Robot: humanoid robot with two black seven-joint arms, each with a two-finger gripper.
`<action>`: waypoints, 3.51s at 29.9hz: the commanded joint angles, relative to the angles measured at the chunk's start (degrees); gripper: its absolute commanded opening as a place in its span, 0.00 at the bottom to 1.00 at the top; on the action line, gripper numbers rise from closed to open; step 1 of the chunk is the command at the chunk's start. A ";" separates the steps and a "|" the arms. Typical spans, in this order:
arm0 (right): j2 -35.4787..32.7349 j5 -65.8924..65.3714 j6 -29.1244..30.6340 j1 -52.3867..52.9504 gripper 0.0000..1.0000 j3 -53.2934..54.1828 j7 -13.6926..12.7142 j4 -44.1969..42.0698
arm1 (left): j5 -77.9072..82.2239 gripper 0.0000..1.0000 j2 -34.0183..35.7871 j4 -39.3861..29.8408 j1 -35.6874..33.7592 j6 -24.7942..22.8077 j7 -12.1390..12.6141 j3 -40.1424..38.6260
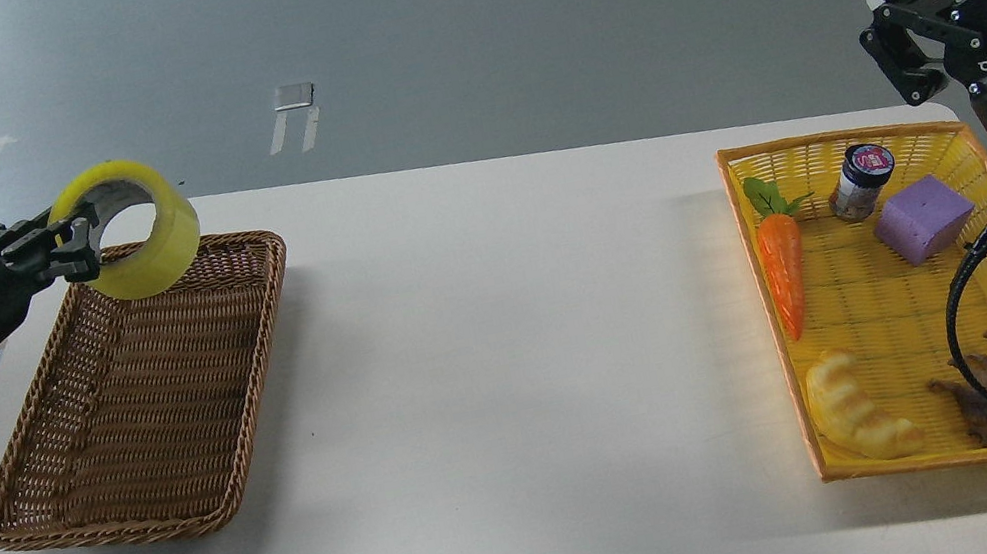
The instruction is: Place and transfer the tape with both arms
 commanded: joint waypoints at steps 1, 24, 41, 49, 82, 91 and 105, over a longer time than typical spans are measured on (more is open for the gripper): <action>0.07 -0.08 0.00 -0.08 1.00 0.00 0.00 -0.16 | -1.23 0.00 0.11 2.38 1.56 0.30 -2.13 0.01; 0.16 -0.17 0.00 -1.04 1.00 -0.09 0.00 0.02 | -1.85 0.00 0.29 9.16 10.08 2.85 -9.25 0.62; 0.16 -0.25 0.00 -1.92 1.00 -0.09 0.00 0.37 | -1.50 0.00 -6.21 14.96 10.17 4.08 -10.57 1.06; 0.16 -0.25 0.00 -1.83 1.00 -0.09 0.00 0.28 | -1.41 0.00 -6.57 15.14 10.08 4.08 -11.09 1.15; 0.25 -0.34 0.00 -2.63 1.00 -0.09 0.00 -0.16 | -1.67 0.97 -11.49 24.19 6.31 5.13 -19.36 2.47; 0.33 -0.25 0.00 -1.92 1.00 -0.09 0.00 -0.16 | -16.67 0.98 -10.61 22.96 0.42 11.19 -25.67 0.64; 2.62 -0.25 0.00 1.85 1.00 -0.09 0.26 0.37 | -50.09 0.98 -15.43 3.54 -0.81 10.85 -30.43 -9.13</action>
